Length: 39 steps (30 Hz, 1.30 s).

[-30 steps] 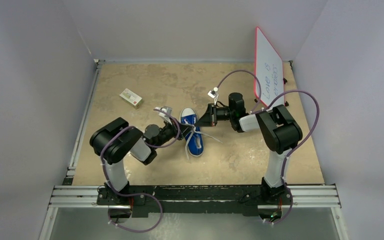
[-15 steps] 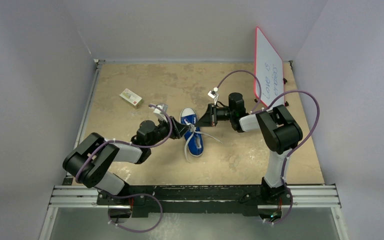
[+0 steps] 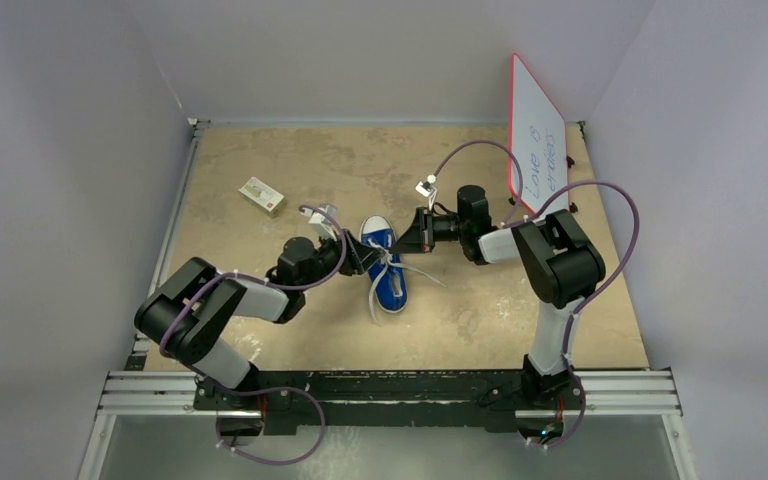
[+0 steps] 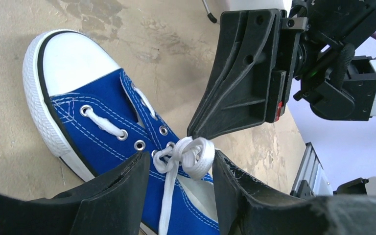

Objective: Tie the shoes

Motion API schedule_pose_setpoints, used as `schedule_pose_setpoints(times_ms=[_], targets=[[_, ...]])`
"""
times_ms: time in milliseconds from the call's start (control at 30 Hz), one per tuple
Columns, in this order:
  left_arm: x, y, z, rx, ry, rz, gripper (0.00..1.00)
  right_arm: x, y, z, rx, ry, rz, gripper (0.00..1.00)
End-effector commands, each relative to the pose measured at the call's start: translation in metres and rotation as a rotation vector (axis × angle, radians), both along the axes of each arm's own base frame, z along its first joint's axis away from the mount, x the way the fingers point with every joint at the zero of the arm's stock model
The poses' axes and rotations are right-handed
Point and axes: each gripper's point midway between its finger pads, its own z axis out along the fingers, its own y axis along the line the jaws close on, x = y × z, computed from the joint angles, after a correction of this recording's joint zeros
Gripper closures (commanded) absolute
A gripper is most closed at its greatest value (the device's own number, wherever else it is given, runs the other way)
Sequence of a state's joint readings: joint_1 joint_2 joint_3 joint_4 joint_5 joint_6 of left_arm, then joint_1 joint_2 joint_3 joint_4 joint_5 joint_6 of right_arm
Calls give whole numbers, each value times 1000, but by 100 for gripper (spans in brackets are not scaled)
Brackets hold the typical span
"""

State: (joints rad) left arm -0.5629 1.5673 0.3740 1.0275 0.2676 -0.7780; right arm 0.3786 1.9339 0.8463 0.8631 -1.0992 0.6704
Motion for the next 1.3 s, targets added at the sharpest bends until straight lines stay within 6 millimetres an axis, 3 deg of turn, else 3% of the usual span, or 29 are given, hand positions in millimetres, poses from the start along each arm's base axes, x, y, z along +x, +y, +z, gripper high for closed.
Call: schedule_pose_setpoints(times_ms=[0, 100, 267, 367, 633, 800, 900, 1000, 1133, 1267], targets=[[18, -6, 34, -51, -88, 21, 51, -5, -2, 8, 14, -18, 23, 100], [25, -6, 29, -11, -83, 30, 56, -5, -2, 8, 14, -18, 23, 100], [27, -1, 24, 26, -77, 55, 89, -6, -2, 10, 10, -11, 19, 100], [17, 6, 14, 66, -57, 51, 100, -4, -4, 9, -13, 0, 1, 100], [-26, 14, -17, 161, 49, -67, 100, 10, -18, -11, -211, -6, -90, 100], [-37, 17, -25, 158, 81, -82, 100, 17, -24, -14, -242, -7, -124, 100], [-40, 18, -26, 144, 92, -79, 100, 19, -23, -9, -246, -19, -116, 100], [-44, 20, -28, 142, 105, -79, 100, 22, -17, 8, -192, -75, -83, 100], [-44, 21, -28, 142, 102, -75, 100, 14, -10, 23, -148, -128, -38, 100], [-42, 21, -31, 145, 105, -67, 100, 3, -9, 23, -159, -139, 1, 100]])
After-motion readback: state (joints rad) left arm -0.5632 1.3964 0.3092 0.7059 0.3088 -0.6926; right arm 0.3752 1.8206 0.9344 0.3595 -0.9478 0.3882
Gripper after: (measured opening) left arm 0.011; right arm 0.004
